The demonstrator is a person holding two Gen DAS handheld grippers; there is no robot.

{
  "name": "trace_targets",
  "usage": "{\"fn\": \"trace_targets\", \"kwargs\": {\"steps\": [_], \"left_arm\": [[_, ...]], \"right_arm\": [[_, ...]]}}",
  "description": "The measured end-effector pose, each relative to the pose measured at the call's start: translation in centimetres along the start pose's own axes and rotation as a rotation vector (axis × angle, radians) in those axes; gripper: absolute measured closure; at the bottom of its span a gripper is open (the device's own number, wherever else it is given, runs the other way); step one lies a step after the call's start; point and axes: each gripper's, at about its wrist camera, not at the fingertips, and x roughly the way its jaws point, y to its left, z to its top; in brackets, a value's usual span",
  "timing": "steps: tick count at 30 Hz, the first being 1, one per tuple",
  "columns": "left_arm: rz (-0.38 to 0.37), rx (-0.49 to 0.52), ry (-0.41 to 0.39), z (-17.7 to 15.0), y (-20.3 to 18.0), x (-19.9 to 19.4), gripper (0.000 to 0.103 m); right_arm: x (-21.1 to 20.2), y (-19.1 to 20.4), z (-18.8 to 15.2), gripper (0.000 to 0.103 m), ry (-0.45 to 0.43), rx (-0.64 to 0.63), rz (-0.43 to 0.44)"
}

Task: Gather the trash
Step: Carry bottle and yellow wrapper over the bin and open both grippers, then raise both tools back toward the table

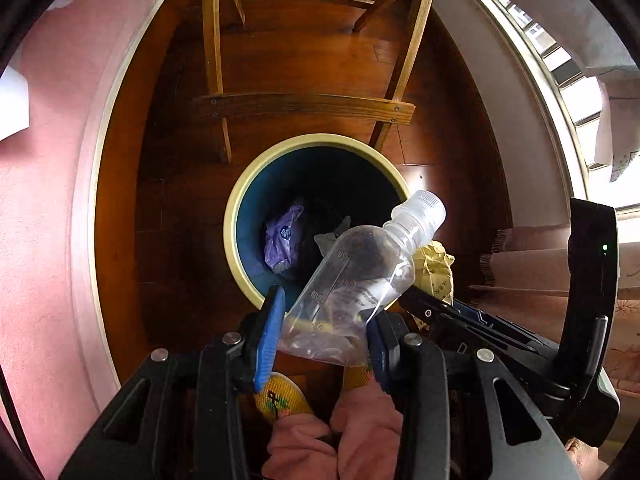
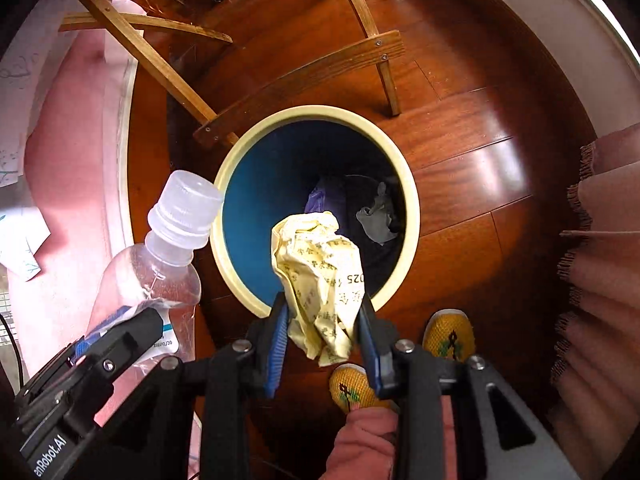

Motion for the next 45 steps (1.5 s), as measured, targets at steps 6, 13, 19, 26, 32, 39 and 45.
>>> {"fn": "trace_targets", "kwargs": {"steps": [6, 13, 19, 26, 32, 39, 45], "left_arm": [[0.021, -0.006, -0.005, 0.7, 0.5, 3.8, 0.029], [0.059, -0.05, -0.03, 1.2, 2.2, 2.1, 0.013], [0.079, -0.079, -0.057, 1.0, 3.2, -2.3, 0.012], [0.063, -0.064, -0.12, 1.2, 2.1, -11.7, 0.012], [0.04, -0.004, -0.218, 2.1, 0.3, -22.1, 0.012], [0.016, 0.065, -0.338, 3.6, -0.8, -33.0, 0.012], [0.033, 0.117, -0.434, 4.8, -1.2, -40.2, 0.012]], "right_arm": [[3.9, -1.6, 1.5, 0.052, 0.018, 0.001, 0.003], [2.4, -0.8, 1.9, 0.041, -0.01, -0.035, 0.014], [-1.4, 1.4, 1.1, 0.041, -0.017, -0.074, 0.035], [-9.3, 5.1, -0.2, 0.041, -0.046, -0.104, 0.086], [-18.4, 8.7, -1.0, 0.041, -0.12, -0.144, 0.122], [-28.1, 12.8, -1.0, 0.041, -0.205, -0.183, 0.128], [-34.9, 16.5, -0.4, 0.041, -0.302, -0.236, 0.124]]}}
